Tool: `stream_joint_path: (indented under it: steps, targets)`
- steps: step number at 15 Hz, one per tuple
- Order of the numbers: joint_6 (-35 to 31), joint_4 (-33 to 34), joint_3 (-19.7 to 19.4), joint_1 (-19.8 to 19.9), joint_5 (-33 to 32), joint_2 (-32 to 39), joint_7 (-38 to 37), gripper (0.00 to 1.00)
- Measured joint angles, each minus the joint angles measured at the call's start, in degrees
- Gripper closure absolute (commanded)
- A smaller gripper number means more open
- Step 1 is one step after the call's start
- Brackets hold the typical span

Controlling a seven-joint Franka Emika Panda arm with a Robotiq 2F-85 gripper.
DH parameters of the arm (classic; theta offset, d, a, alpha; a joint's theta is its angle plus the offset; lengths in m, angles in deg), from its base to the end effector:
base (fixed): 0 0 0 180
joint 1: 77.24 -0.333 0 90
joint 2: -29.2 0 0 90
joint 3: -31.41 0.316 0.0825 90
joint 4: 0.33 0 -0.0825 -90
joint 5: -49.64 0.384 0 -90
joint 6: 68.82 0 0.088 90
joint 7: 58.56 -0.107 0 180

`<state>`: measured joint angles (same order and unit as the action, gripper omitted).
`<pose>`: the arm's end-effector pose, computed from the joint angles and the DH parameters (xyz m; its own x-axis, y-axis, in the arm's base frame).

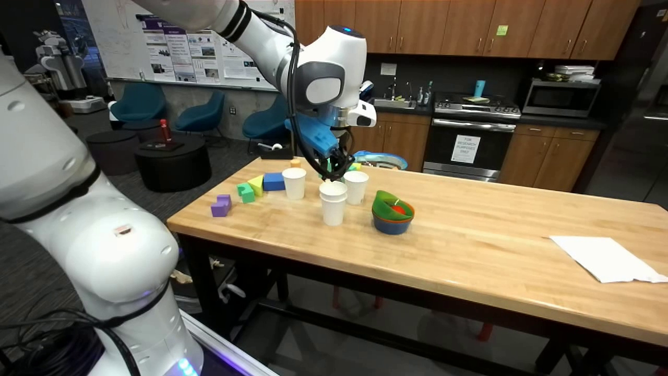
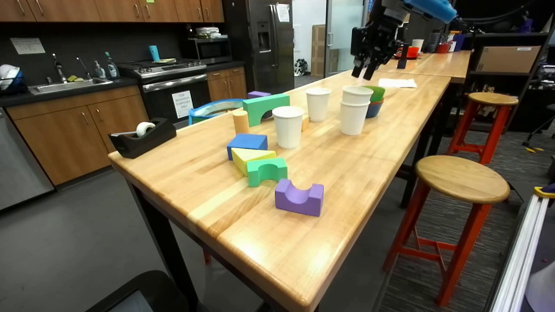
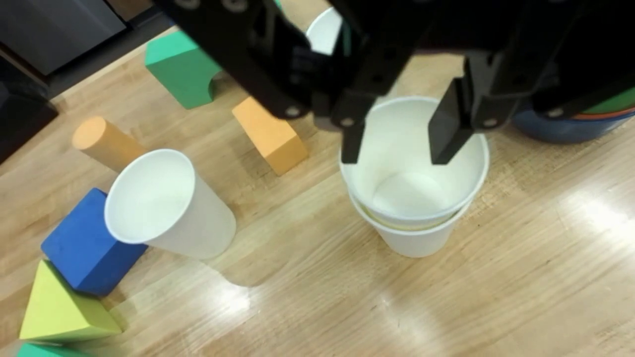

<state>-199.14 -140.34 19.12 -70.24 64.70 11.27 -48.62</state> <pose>0.4300 -0.1455 0.4296 0.9330 -0.3255 0.1537 -0.2797 -0.9244 -0.2594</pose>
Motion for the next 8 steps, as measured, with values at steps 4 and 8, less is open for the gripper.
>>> stream_joint_path:
  steps: [4,8]
  targets:
    - [0.0,-0.16,0.07,-0.01,0.0,-0.01,0.02,0.02]
    - [0.13,-0.71,0.18,-0.88,0.1,-0.88,1.83,0.0]
